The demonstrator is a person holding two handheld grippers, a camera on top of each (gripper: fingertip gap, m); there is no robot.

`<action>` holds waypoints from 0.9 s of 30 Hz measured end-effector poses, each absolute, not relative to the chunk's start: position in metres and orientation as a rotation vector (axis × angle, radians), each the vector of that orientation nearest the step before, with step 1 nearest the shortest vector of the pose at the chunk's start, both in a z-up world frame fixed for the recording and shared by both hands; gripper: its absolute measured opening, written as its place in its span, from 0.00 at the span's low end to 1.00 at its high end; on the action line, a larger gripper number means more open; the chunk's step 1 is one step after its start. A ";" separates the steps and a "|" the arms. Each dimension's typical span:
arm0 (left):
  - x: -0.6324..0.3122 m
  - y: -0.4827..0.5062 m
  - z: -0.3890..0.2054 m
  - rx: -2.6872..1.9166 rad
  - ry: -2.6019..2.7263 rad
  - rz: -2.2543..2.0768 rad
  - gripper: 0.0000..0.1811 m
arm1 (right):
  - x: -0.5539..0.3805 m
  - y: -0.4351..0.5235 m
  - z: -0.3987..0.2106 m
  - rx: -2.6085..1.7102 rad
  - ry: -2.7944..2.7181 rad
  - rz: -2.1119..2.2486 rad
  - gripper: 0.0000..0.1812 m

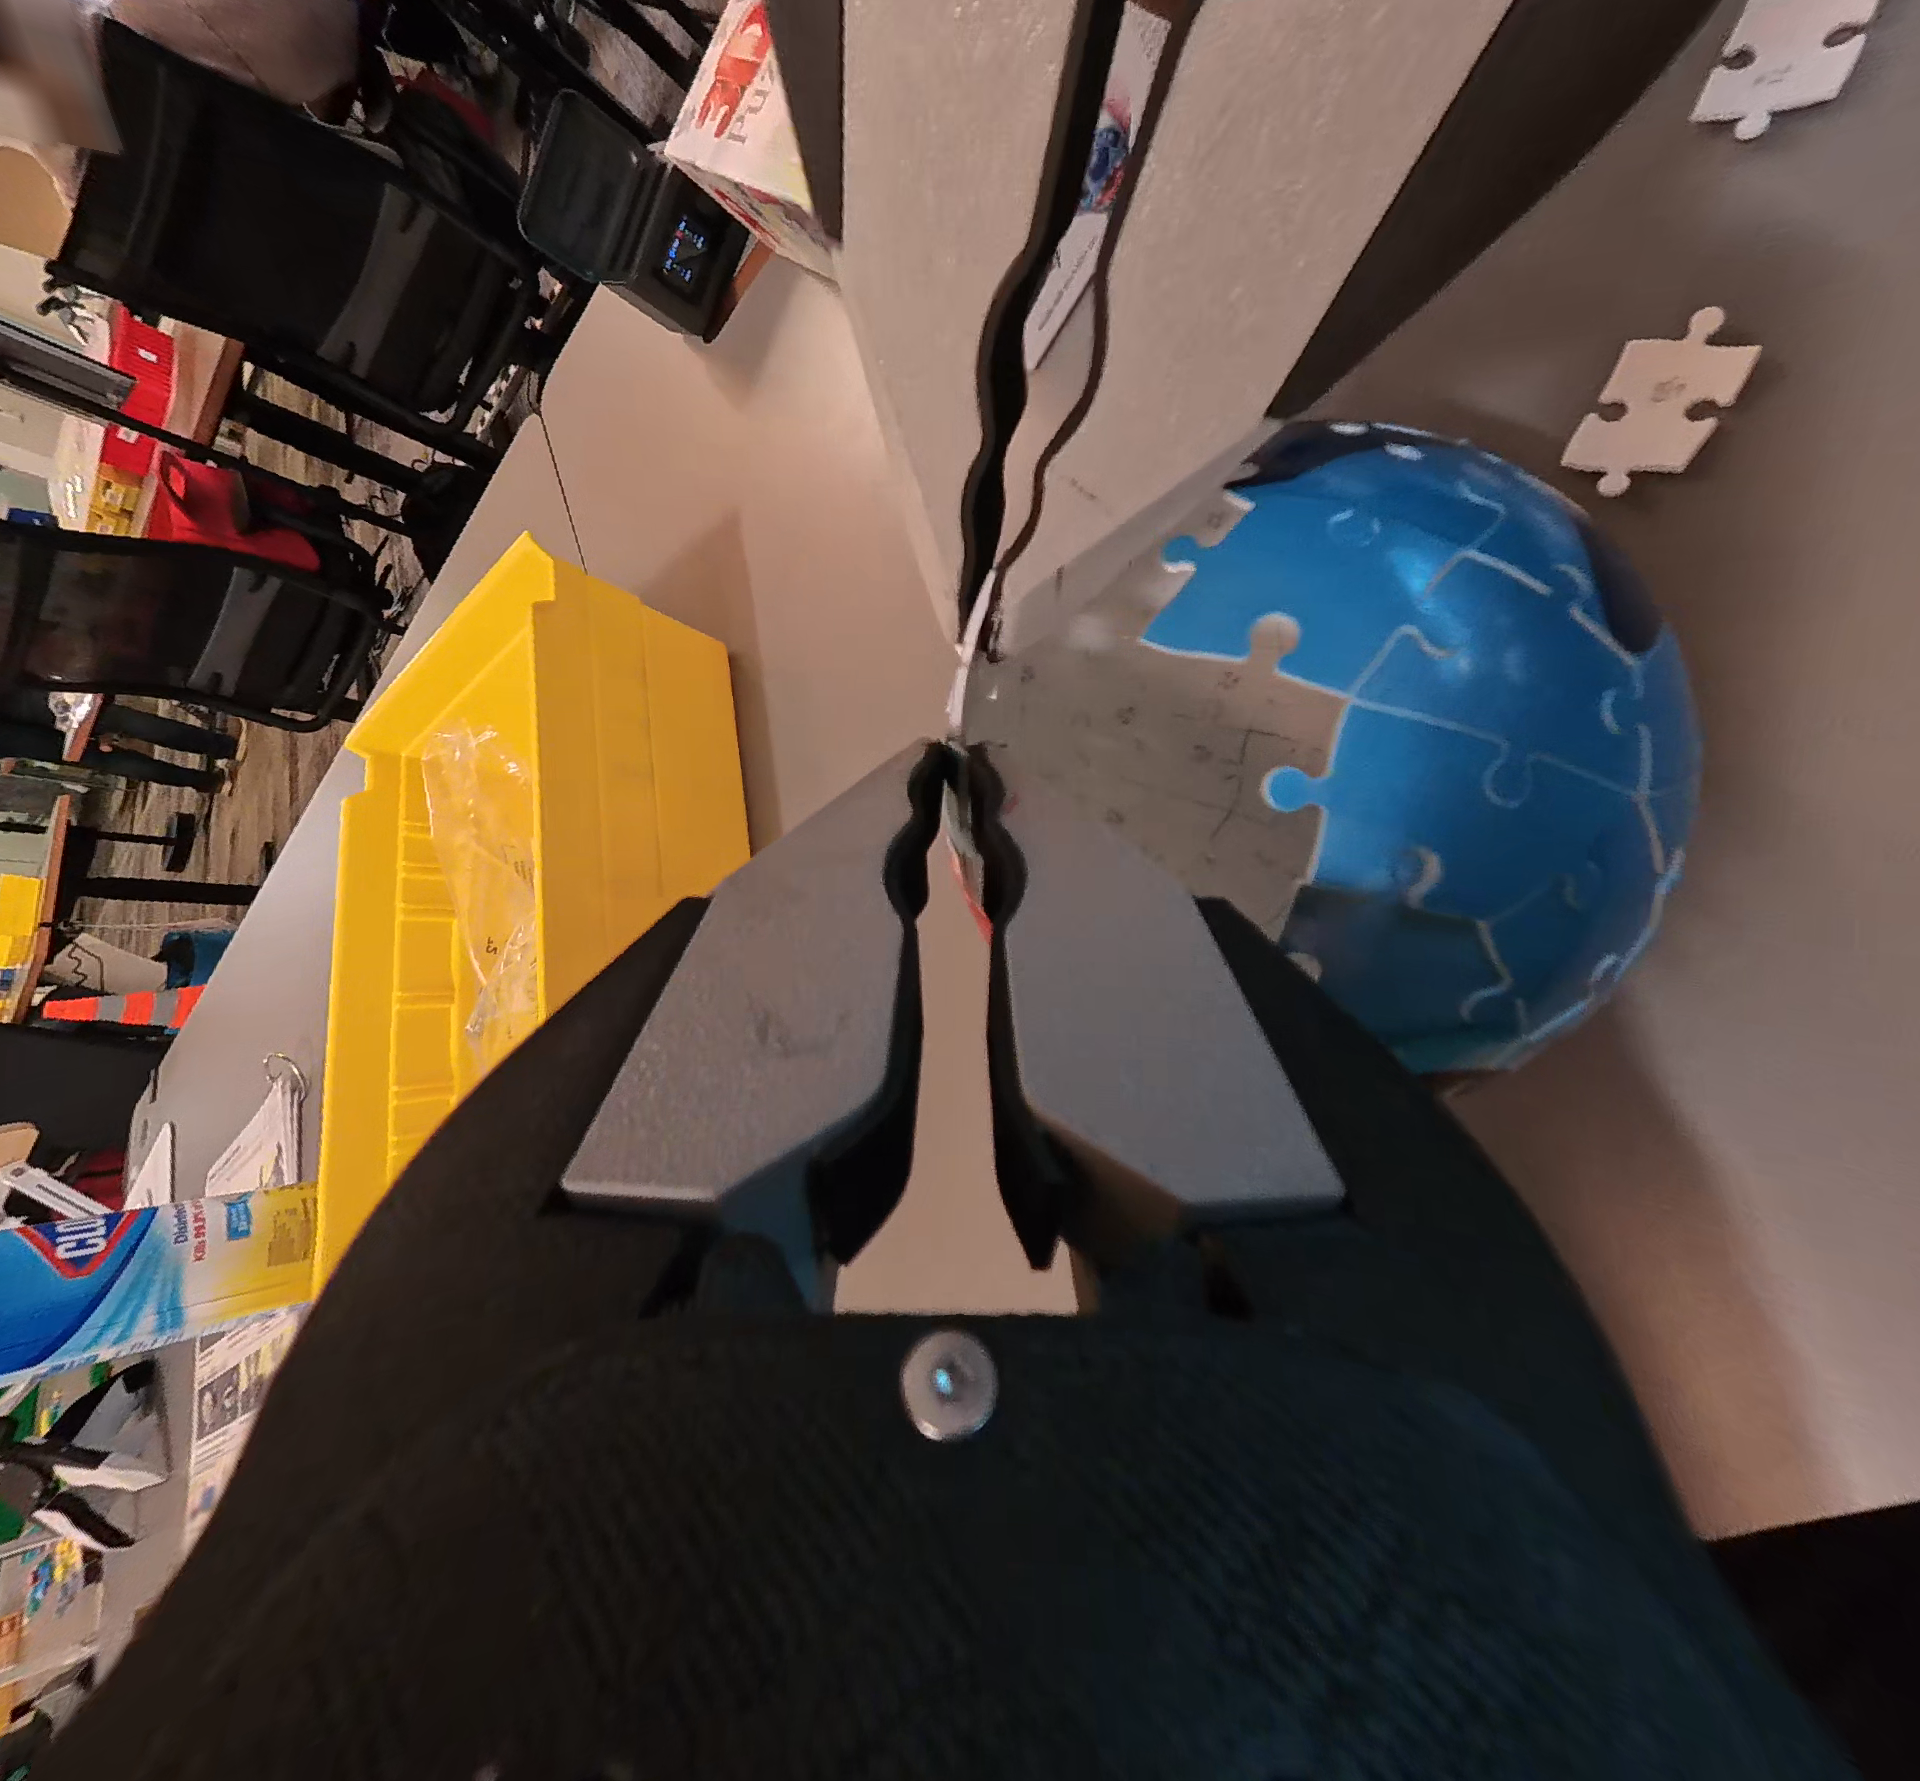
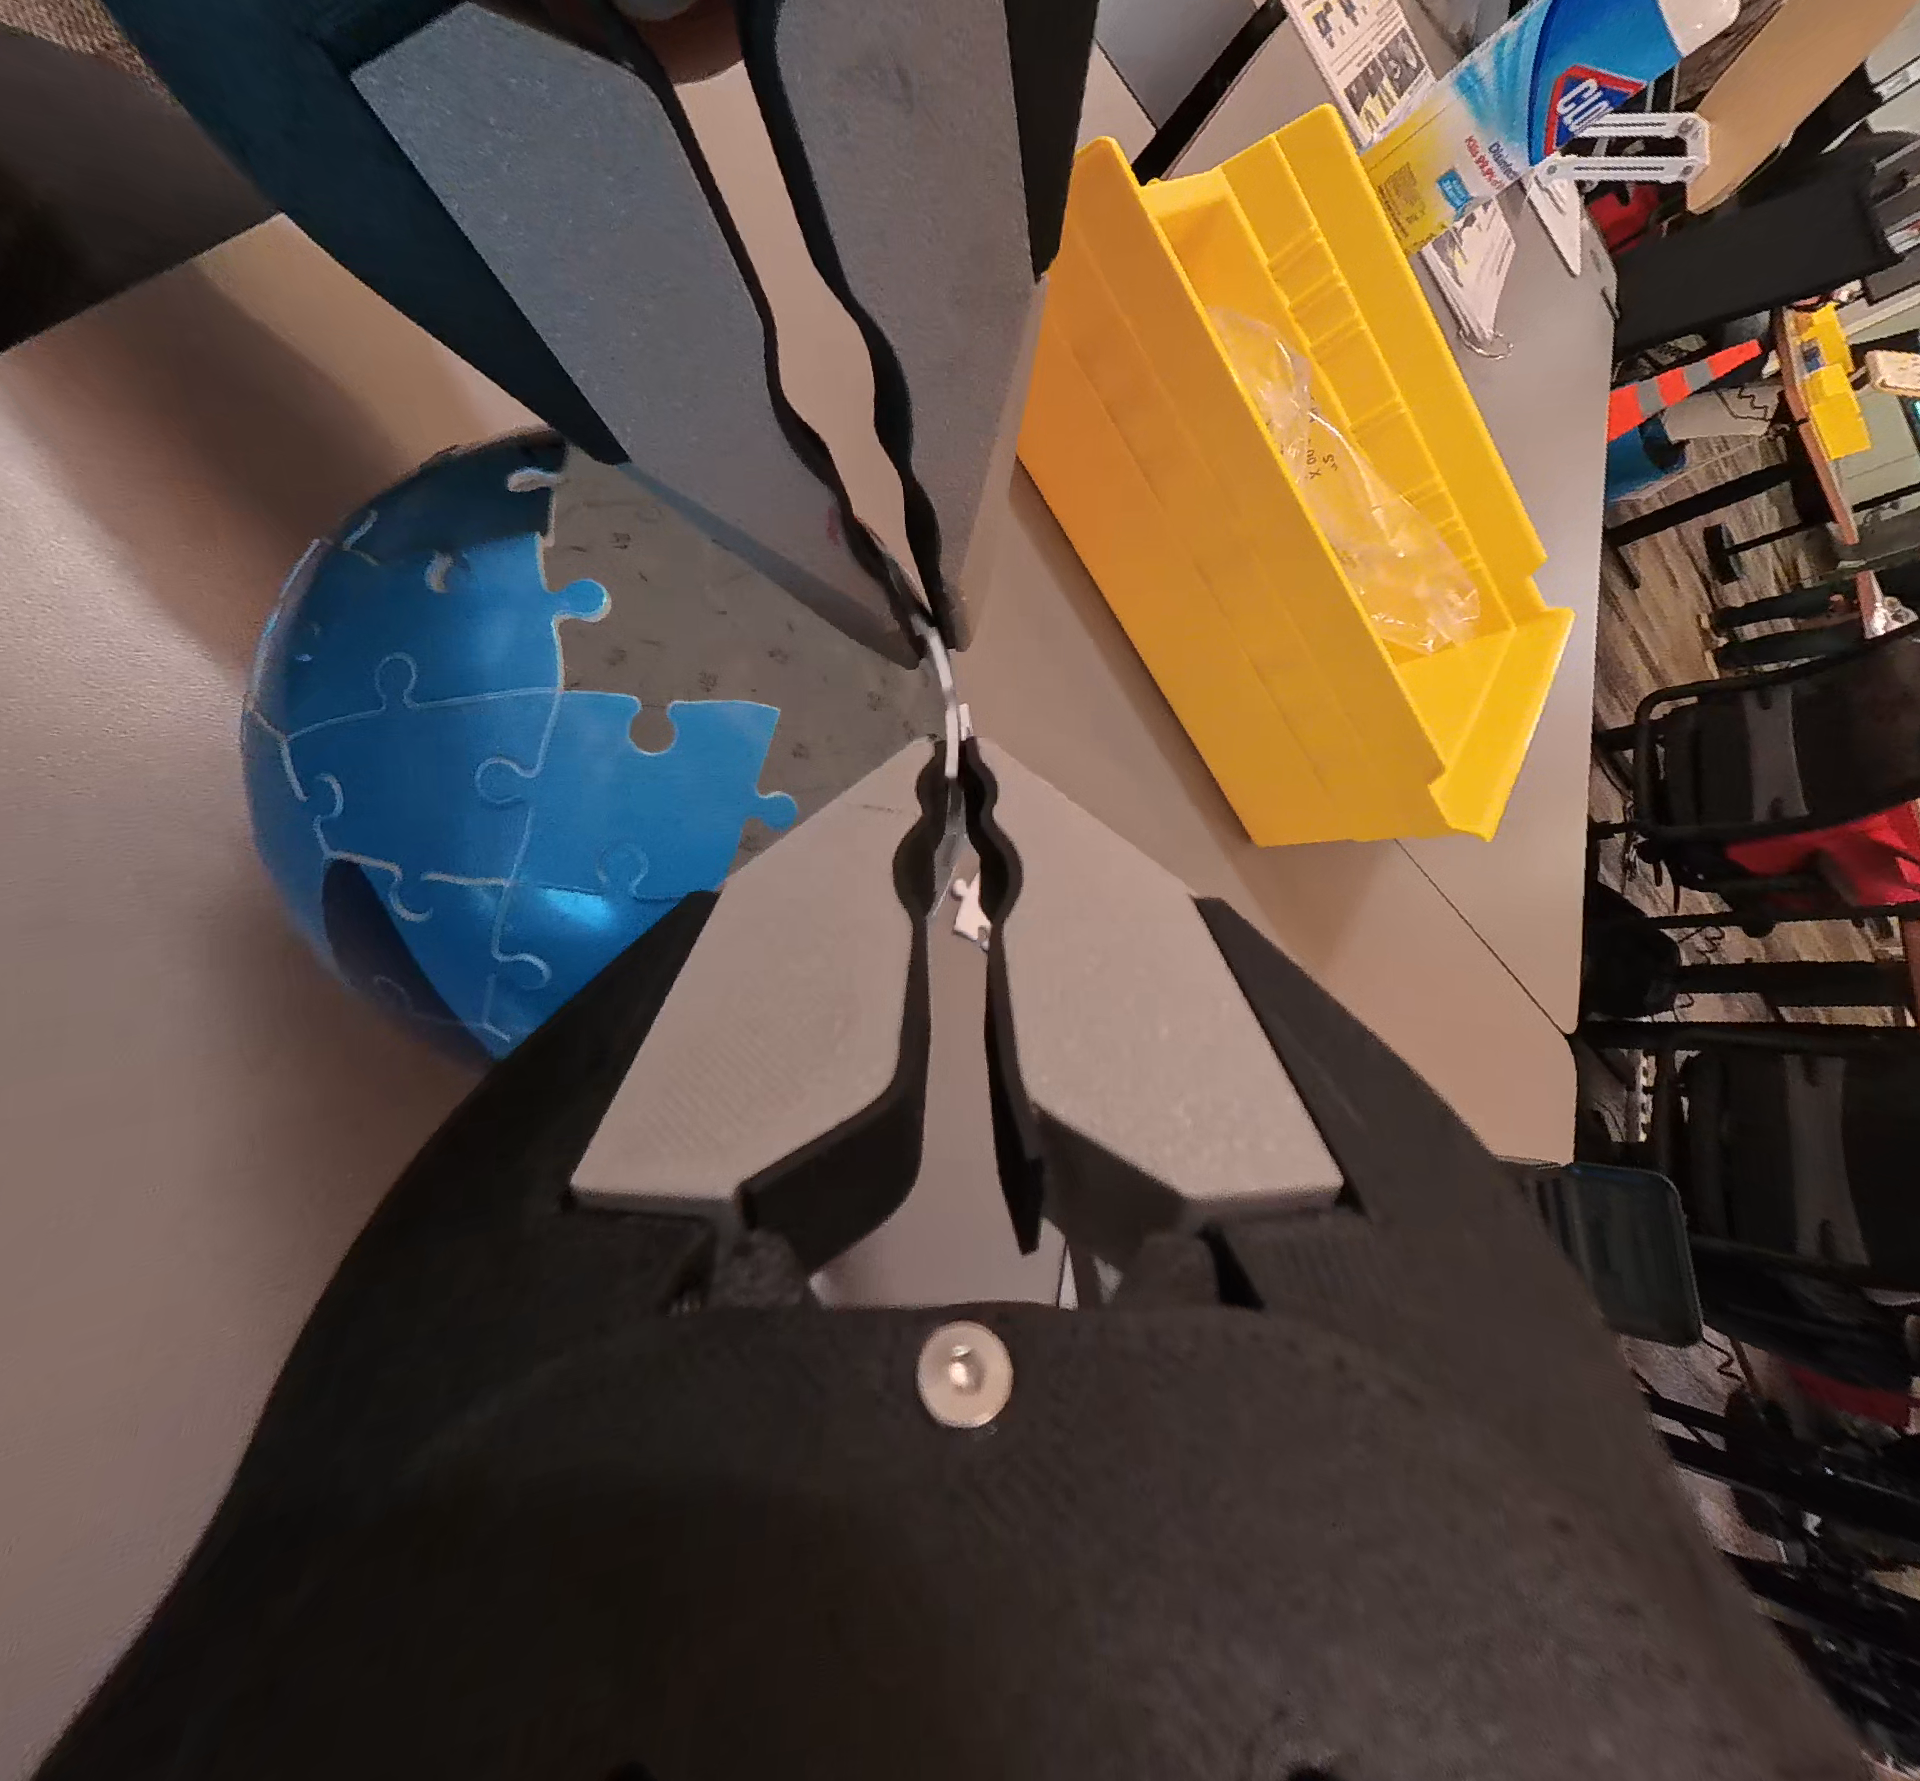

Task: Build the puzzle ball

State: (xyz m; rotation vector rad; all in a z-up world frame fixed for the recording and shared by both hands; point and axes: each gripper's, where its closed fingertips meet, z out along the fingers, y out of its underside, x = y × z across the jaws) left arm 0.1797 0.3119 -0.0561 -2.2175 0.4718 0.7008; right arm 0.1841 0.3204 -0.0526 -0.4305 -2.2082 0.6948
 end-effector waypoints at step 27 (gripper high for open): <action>0.164 0.263 0.008 -1.988 0.217 0.451 0.10 | 0.205 0.331 0.002 -0.494 -2.078 1.081 0.00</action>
